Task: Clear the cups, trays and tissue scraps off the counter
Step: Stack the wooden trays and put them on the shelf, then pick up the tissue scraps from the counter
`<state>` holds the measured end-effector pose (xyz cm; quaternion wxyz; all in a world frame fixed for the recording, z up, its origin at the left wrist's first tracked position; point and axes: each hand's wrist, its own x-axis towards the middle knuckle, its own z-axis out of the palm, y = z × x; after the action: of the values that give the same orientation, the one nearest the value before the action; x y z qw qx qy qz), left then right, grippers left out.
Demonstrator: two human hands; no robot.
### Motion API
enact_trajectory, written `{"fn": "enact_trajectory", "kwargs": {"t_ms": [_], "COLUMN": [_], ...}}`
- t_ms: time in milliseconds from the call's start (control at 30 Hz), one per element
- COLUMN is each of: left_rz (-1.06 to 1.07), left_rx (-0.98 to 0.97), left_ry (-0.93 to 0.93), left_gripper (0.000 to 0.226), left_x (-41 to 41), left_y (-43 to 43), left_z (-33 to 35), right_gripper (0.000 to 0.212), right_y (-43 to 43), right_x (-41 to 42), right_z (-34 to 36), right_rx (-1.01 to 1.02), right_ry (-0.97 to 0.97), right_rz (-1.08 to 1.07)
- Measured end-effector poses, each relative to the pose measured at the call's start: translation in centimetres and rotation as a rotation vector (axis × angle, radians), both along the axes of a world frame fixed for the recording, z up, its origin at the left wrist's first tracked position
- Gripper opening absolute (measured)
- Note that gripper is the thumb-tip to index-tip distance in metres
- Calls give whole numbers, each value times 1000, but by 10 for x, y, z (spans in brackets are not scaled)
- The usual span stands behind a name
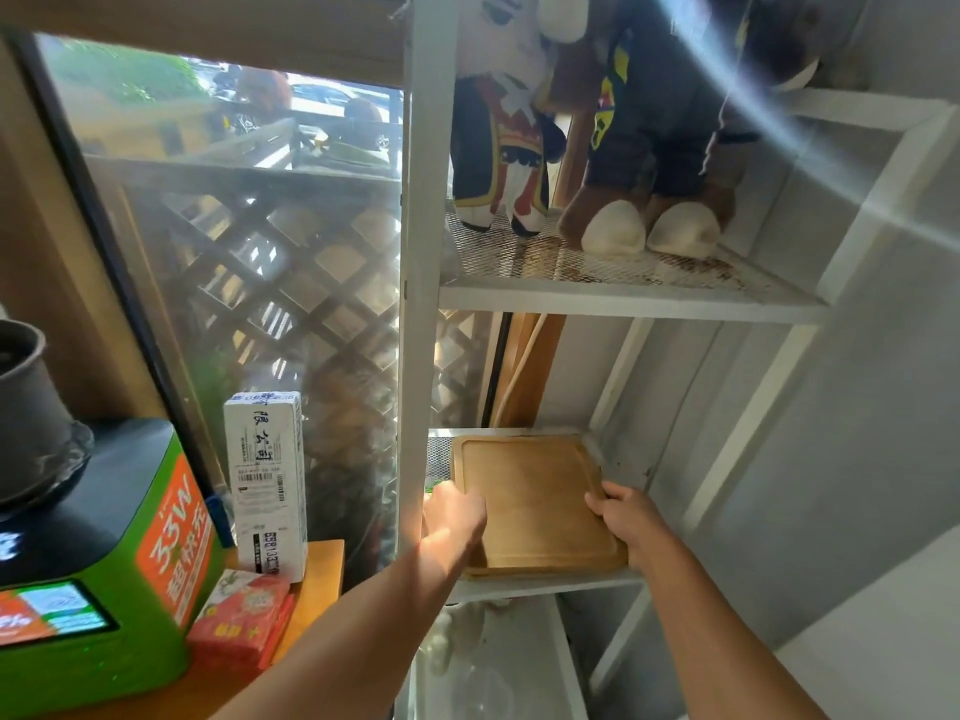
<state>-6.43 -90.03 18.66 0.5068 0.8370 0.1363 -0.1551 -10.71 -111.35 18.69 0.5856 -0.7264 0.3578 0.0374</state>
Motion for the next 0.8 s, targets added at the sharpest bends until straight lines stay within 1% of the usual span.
{"fn": "enact_trajectory", "kwargs": {"t_ms": [133,267,333,367,433,500,533,600,667,700,733,800], "left_rz": [59,50,-12,-82,-169,-260,-332,-416,-501,-547,-598,-664], "left_rx": [-36,18,69,123,223,239,235,184,116,99,110,166], "left_ry": [-27,-39,-24,-6,-23,-4,-6,-23,-50,-59,-75,-88], "left_gripper": [33,37,38,37,39,41,44,48,39,33,29,23], "left_x": [-3,-17,-33,-43,-65,-89,-102,-131,-155,-165,-173,-186], "left_y": [-4,-4,-3,-4,-2,5,12,41,86,112,141,204], "left_z": [-4,0,3,5,13,13,11,9,0,-5,-11,-21], "right_gripper": [52,54,48,47,52,56,54,41,30,28,25,17], "right_y": [1,10,17,20,29,47,61,97,142,166,194,253], "right_x": [0,-13,-29,-38,-56,-75,-85,-105,-126,-137,-148,-168], "right_z": [-10,-9,-7,-6,-2,2,3,1,-4,-8,-13,-24], "right_rx": [-42,-224,-304,-345,-410,-475,-513,-565,-614,-667,-708,-725], "right_ry": [-63,-53,-17,6,52,87,94,85,126,166,205,251], "right_rz": [-61,-44,-15,-6,-33,-93,-112,-89,8,70,120,222]}}
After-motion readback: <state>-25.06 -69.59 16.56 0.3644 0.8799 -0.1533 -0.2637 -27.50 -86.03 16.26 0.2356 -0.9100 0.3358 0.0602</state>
